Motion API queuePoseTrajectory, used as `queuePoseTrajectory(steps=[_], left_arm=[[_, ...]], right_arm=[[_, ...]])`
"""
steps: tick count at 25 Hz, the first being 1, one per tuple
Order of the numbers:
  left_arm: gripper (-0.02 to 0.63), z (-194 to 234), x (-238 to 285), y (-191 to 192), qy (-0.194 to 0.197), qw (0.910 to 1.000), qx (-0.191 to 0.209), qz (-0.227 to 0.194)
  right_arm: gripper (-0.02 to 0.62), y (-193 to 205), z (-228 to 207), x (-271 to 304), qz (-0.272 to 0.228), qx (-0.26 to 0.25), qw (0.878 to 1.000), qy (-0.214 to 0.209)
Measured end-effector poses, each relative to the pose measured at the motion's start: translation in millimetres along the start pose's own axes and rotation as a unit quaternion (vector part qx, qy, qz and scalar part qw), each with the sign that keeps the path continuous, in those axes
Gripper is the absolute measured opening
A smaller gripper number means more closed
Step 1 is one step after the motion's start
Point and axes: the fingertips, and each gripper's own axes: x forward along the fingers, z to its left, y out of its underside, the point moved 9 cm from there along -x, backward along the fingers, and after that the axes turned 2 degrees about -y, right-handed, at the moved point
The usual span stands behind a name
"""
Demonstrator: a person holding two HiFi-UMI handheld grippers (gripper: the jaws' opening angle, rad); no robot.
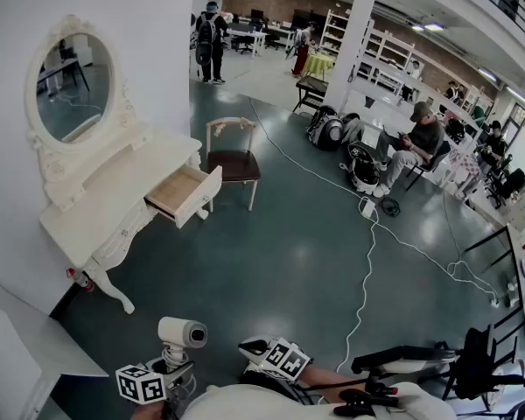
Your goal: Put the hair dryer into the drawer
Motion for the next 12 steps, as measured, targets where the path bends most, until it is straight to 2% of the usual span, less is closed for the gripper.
queuePoseTrajectory(steps=[5, 12], left_arm=[[0.264, 13.4, -22.6, 12.2, -0.003, 1.0, 0.007, 0.001], [0.264, 21.8, -50.0, 36.3, -0.011, 0.9998, 0.002, -0.019]], right_arm=[[-0.002, -5.2, 26.7, 18.8, 0.001, -0.002, 1.0, -0.002], [-0.002, -16.4, 55.9, 29.2, 0.009, -0.026, 1.0, -0.01]])
